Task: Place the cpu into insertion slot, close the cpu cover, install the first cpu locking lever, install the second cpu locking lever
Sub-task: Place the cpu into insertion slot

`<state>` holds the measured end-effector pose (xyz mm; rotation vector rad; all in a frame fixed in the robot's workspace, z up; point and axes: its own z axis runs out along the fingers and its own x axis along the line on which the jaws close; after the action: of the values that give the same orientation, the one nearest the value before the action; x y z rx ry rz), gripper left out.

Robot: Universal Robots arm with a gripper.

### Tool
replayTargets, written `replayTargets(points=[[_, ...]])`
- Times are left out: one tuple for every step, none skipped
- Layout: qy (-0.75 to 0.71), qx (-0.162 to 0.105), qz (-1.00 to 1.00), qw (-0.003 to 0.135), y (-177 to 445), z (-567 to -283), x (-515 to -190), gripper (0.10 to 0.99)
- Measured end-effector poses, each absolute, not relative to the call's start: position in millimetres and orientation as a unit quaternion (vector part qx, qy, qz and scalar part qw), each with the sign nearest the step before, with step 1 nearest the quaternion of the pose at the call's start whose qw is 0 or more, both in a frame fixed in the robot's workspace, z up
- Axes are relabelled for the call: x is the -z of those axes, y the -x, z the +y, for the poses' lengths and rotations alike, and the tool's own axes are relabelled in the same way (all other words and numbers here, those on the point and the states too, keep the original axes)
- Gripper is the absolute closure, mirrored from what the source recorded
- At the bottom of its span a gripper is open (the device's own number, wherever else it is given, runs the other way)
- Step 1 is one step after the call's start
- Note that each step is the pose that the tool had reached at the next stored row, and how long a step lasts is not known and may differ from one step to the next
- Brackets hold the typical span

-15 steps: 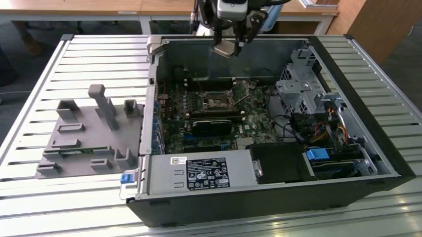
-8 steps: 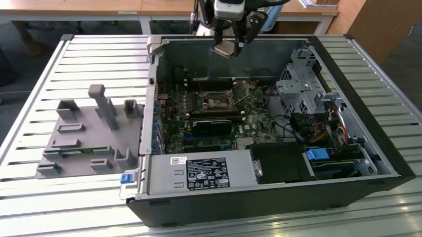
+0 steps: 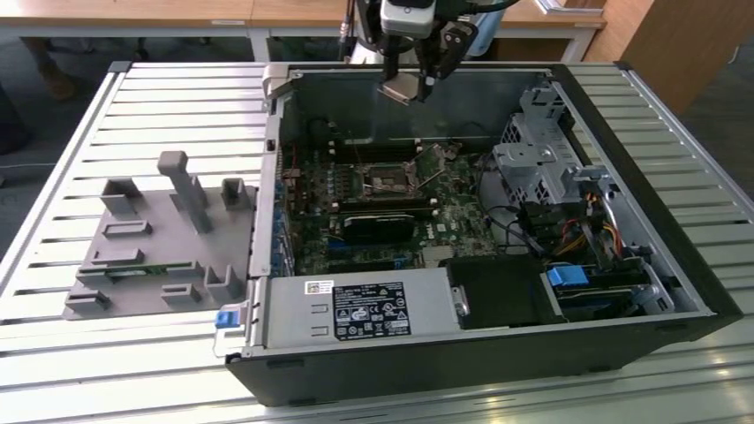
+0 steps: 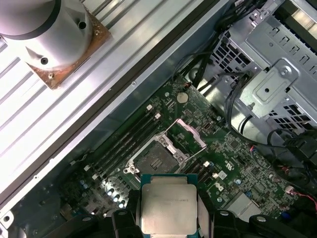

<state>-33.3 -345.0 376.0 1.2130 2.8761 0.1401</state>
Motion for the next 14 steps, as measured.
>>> replayTargets(points=[[-0.388,-0.044,0.920,0.009,33.3,-345.0,-375.7,0.545],[-0.388,-0.044,0.920,0.009,33.4,-345.0,-375.5,0.545],[-0.388,-0.044,0.920,0.009,33.4,-345.0,-375.3,0.545],[-0.388,-0.043,0.921,0.009,33.3,-345.0,-375.0,0.545],[-0.388,-0.043,0.921,0.009,33.3,-345.0,-374.8,0.545],[-0.388,-0.043,0.921,0.009,33.3,-345.0,-374.5,0.545],[-0.388,-0.043,0.921,0.009,33.3,-345.0,-374.4,0.545],[-0.388,-0.043,0.920,0.009,33.3,-345.0,-374.3,0.545],[-0.389,-0.043,0.920,0.009,33.3,-345.0,-374.3,0.545],[-0.392,-0.043,0.919,0.009,33.3,-345.0,-374.1,0.545],[-0.396,-0.043,0.917,0.010,33.4,-345.0,-374.0,0.545],[-0.401,-0.043,0.915,0.010,33.4,-345.0,-373.9,0.545],[-0.405,-0.043,0.913,0.010,33.3,-345.0,-373.8,0.545],[-0.410,-0.043,0.911,0.010,33.3,-345.0,-373.9,0.545]])
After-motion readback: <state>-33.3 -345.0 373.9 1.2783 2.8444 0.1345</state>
